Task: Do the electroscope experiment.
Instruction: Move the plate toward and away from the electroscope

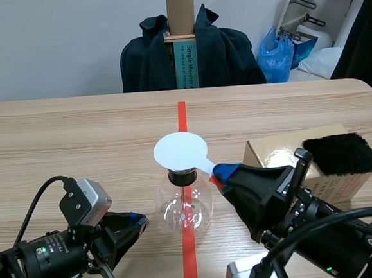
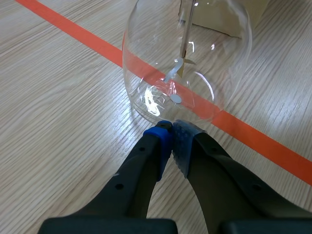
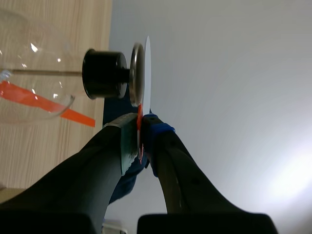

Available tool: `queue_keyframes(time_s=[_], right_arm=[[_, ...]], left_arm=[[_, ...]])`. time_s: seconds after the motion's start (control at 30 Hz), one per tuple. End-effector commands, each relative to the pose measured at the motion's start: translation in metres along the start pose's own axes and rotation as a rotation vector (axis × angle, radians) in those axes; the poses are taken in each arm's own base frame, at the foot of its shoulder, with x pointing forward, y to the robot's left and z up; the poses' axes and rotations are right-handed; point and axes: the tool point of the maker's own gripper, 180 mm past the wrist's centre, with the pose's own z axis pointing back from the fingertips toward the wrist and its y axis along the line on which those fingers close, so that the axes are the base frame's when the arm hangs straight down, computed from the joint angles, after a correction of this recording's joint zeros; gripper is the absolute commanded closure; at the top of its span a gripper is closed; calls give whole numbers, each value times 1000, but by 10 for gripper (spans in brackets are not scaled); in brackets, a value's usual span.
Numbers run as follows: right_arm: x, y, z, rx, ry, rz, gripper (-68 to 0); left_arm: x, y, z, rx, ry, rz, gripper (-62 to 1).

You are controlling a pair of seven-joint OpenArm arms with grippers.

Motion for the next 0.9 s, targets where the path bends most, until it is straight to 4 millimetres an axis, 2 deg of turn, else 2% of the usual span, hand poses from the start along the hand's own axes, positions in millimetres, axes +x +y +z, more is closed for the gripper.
queue_keyframes(time_s=[0.0,0.53,0.67,0.87], right_arm=[[-4,-10,0,-29,-9,29,-7],[1,-10,0,-25,-33,34,-7],[-6,-10,-1,-26,2,34,-7],[-28,-11,1,-28,125,32,-7]], left_arm=[[13,1,-2,0,-43,-2,-30],[13,1,-2,0,-43,-2,-30],[13,1,-2,0,-42,-2,-30],[13,1,-2,0,-42,-2,-30]])
